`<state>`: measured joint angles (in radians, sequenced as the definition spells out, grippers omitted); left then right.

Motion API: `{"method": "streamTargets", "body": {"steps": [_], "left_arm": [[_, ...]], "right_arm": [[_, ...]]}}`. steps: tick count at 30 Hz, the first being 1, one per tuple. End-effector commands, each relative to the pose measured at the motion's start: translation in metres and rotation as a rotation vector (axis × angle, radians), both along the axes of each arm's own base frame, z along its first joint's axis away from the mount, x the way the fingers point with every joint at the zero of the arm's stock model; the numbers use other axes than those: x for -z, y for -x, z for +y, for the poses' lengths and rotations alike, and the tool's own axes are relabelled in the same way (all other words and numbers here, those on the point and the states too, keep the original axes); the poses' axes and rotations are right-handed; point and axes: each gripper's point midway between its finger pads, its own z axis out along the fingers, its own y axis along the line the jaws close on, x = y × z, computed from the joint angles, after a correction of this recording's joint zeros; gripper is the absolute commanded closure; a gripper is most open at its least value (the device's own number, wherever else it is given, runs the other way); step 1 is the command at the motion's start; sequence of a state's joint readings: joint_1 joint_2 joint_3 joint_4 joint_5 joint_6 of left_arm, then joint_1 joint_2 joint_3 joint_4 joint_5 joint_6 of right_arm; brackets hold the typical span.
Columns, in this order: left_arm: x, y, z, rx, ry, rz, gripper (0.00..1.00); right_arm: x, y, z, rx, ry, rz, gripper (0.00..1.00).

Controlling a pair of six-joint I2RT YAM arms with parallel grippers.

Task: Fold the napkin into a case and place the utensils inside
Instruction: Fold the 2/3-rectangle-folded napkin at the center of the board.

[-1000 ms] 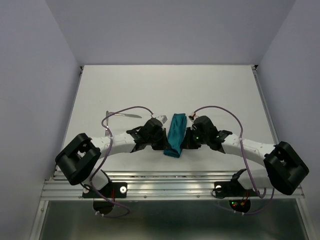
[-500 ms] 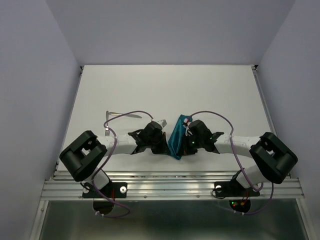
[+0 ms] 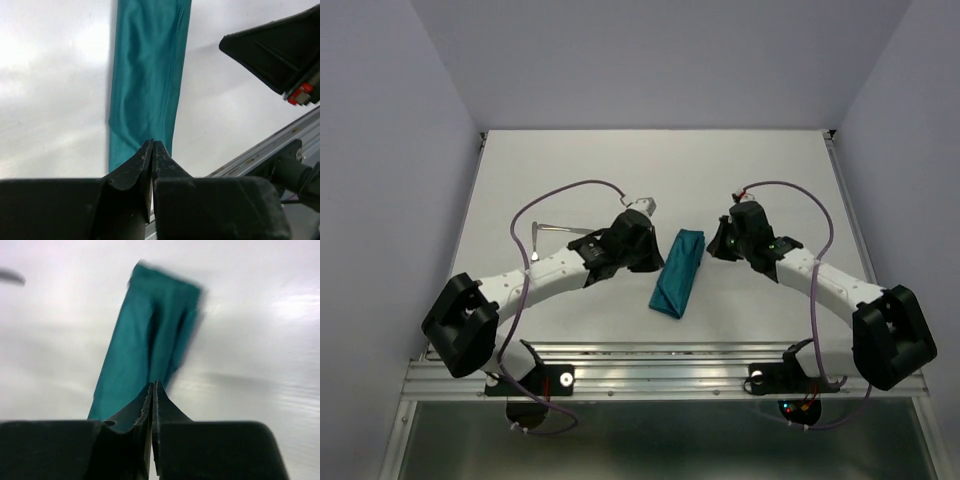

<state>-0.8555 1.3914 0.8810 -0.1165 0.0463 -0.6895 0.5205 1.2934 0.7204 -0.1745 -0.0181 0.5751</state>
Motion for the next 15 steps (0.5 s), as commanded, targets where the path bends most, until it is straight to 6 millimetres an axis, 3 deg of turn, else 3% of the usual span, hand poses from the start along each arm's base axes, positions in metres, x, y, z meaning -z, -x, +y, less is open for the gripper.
{"method": "streamTargets", "body": {"steps": [1, 2, 4, 7, 8, 9, 10, 15], "left_arm": [[-0.006, -0.029, -0.002, -0.021, -0.106, -0.074, 0.85], [-0.016, -0.039, -0.009, -0.029, -0.102, -0.096, 0.85], [-0.008, -0.050, -0.016, -0.037, -0.139, -0.085, 0.84], [0.000, -0.060, -0.024, -0.043, -0.148, -0.069, 0.86], [0.008, -0.064, -0.028, -0.042, -0.152, -0.048, 0.90], [0.013, -0.068, -0.028, -0.047, -0.156, -0.033, 1.00], [0.024, -0.070, -0.029, -0.046, -0.171, -0.013, 1.00], [0.039, -0.066, -0.034, -0.025, -0.151, 0.026, 1.00]], "right_arm": [[-0.015, -0.043, -0.029, 0.140, 0.047, -0.051, 0.94], [-0.014, -0.049, -0.030, 0.146, 0.046, -0.041, 0.93], [-0.015, -0.065, -0.023, 0.140, 0.036, -0.027, 0.93], [-0.024, -0.074, -0.013, 0.117, 0.009, -0.046, 0.93], [-0.027, -0.071, -0.003, 0.060, -0.028, -0.043, 0.93], [-0.033, -0.075, 0.004, 0.037, -0.053, -0.058, 0.92], [-0.034, -0.073, 0.009, 0.015, -0.070, -0.050, 0.92], [-0.025, -0.072, 0.021, -0.037, -0.102, -0.011, 0.93]]}}
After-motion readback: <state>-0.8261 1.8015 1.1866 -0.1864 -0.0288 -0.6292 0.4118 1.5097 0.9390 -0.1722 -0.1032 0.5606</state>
